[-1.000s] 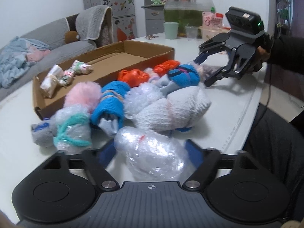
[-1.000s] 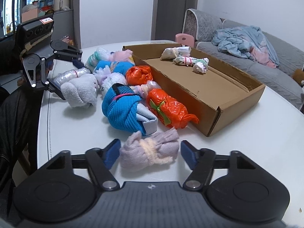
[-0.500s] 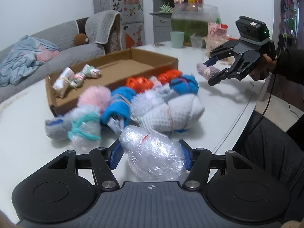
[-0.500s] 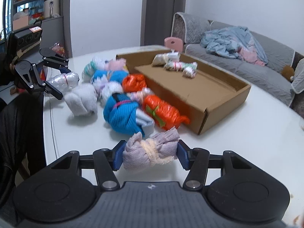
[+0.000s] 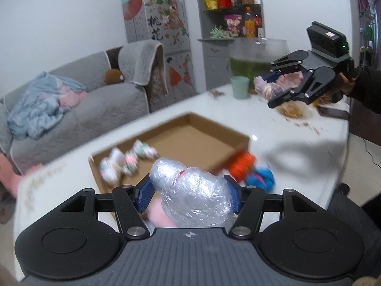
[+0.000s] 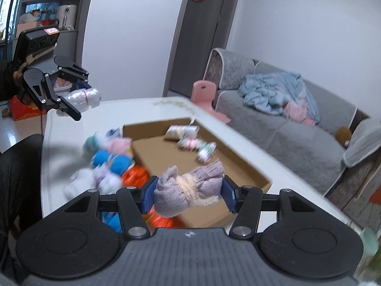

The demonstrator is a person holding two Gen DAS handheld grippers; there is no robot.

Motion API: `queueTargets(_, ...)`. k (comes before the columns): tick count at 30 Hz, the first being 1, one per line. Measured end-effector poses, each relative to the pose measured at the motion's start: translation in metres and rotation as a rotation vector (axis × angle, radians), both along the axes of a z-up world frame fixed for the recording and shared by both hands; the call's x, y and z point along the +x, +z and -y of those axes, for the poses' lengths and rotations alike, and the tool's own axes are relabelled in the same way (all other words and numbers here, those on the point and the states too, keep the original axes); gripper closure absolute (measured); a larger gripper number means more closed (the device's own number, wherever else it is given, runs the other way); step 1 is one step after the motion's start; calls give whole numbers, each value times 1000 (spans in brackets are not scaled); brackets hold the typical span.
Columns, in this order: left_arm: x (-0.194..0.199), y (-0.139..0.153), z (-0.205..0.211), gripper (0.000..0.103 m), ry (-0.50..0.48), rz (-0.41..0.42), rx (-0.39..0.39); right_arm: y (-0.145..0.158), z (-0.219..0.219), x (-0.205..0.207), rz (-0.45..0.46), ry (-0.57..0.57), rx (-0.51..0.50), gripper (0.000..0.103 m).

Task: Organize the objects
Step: 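Carry both bundles into the box and open both tools to release them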

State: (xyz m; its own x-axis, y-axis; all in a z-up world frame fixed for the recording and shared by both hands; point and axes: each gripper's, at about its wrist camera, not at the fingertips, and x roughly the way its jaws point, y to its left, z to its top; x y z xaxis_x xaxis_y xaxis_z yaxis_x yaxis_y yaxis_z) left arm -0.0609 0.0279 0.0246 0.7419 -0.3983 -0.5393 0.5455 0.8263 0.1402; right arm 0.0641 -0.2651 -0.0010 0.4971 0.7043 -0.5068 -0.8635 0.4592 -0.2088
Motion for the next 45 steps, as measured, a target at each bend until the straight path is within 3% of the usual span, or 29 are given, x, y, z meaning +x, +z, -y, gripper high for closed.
queueTargets(8,78,42,32,36,-4,42,37,25,-31,43,59,21,-38,50)
queueTargets(13,132,42,61,36,-33,44,76,19,-49,76,49,31,-69,50)
queueTargets(22,218,-19,97,36,-90,-59,67,-19,-72,133,-6,32,-137,50)
queueTargets(31,271,-92,95,36,-97,-160,148,-60,-104,161,-36,82,-258,50)
queueTargets(45,301,-119,74,36,-81,-187,216,-99,-147,184,-50,164,-434,50)
